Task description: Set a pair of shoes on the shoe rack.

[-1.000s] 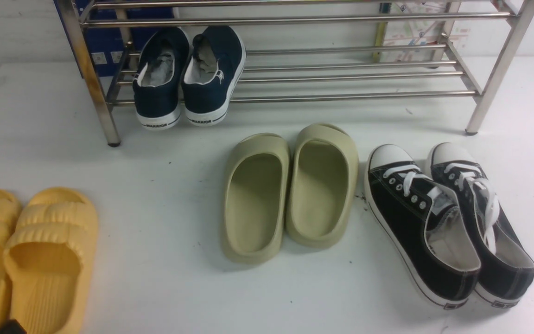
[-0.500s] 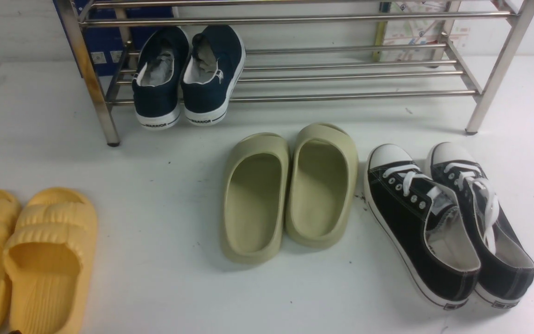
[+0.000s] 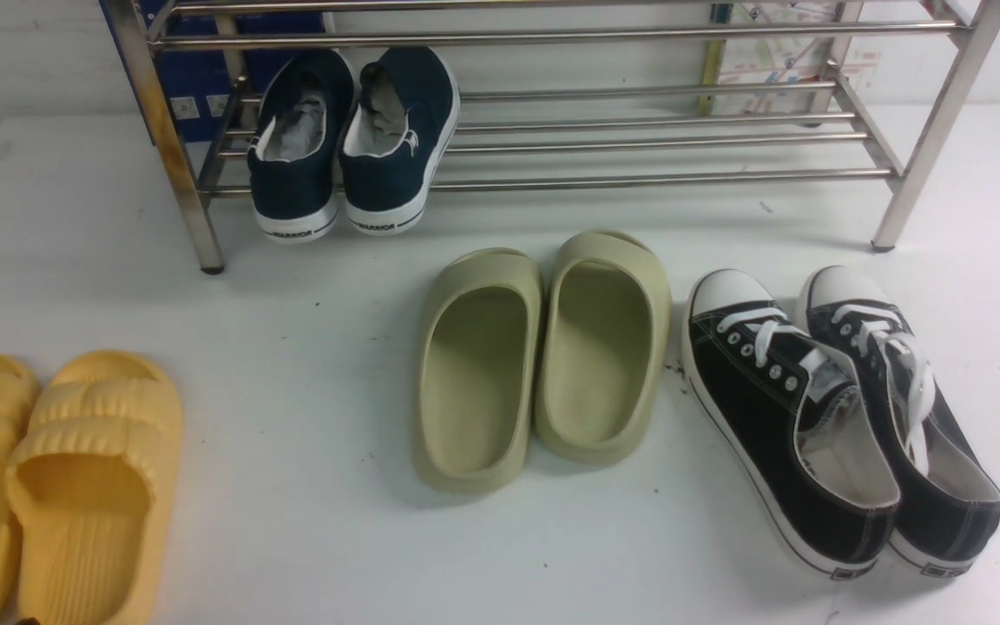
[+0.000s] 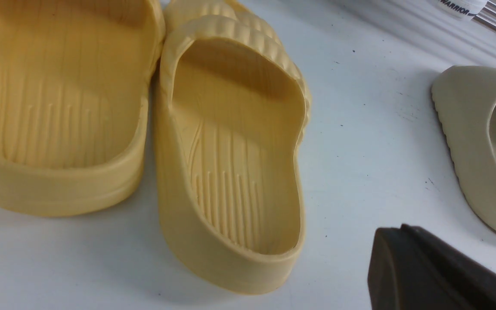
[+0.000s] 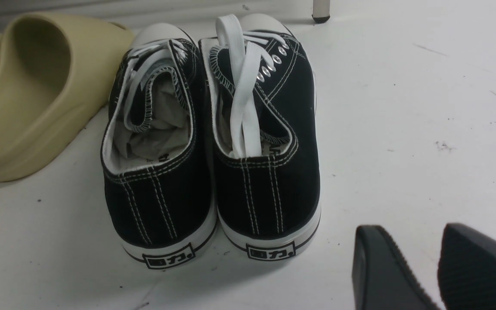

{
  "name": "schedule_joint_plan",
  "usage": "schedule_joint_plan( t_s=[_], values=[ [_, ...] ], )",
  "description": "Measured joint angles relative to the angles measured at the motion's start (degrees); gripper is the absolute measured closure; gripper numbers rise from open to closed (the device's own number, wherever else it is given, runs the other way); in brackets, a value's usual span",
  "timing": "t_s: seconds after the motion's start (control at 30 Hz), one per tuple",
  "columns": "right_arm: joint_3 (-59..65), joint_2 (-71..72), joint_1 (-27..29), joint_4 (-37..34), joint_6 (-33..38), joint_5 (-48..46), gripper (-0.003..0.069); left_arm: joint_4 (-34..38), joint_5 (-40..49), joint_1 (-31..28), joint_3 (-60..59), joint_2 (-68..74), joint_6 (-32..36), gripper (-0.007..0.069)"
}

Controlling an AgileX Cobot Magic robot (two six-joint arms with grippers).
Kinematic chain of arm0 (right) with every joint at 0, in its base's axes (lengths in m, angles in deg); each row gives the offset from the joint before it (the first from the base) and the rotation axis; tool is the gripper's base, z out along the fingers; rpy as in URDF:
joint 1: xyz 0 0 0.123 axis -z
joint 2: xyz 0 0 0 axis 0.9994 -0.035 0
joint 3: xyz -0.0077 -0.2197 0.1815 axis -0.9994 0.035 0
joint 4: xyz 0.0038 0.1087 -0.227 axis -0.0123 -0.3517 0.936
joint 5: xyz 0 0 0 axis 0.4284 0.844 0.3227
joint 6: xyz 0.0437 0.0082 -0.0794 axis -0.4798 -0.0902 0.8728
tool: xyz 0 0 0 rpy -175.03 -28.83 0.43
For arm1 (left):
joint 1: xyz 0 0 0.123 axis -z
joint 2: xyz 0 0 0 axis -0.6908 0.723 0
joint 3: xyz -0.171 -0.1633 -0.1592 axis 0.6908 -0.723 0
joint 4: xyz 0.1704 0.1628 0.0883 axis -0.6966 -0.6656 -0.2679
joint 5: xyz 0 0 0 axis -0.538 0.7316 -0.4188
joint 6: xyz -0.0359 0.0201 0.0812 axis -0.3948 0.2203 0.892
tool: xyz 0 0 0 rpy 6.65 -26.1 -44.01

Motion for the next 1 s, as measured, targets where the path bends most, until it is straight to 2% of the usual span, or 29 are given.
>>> schedule_joint_plan(
  t_s=[1.0],
  values=[
    [0.0, 0.0, 0.0, 0.0, 0.0, 0.0, 0.0412, -0.1, -0.1, 0.0, 0.0, 0.0, 0.0, 0.0588]
  ],
)
